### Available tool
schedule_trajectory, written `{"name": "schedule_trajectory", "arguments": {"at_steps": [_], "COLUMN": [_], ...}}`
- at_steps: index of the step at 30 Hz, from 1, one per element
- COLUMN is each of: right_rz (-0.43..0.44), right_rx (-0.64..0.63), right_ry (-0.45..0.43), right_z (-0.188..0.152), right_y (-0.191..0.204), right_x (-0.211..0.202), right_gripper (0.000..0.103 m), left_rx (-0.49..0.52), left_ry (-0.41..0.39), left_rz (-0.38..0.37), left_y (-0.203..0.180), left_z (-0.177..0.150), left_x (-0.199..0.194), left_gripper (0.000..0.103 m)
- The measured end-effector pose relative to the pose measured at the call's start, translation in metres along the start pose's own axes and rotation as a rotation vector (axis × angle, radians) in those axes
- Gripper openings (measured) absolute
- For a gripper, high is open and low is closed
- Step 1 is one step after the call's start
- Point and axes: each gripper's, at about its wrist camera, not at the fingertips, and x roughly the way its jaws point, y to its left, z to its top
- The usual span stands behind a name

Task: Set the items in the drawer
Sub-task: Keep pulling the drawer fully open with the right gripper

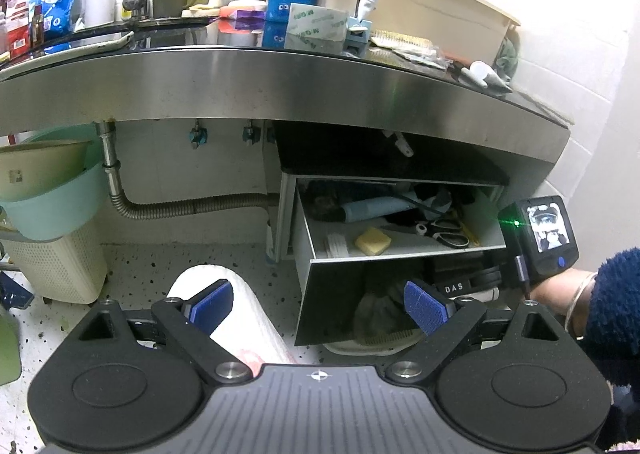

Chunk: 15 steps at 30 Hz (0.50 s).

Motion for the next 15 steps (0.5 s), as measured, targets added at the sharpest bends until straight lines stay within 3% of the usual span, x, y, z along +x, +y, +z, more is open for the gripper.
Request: {"name": "schedule_trajectory", "arguments": {"at_steps": [15], "right_rz": [-0.006], "right_rx": [0.005], "right_ry": [0.041], "right_z": [0.0069], "right_y": [0.0007], "right_x": [0.0015], "right_gripper": [0.103], "left_rx": [0.001], "left_ry": [-0.015], "left_rz": [0.003], "left_y": [0.0003], "left_z": [0.0004], "left_x": [-0.0049], "left_gripper": [0.093]}}
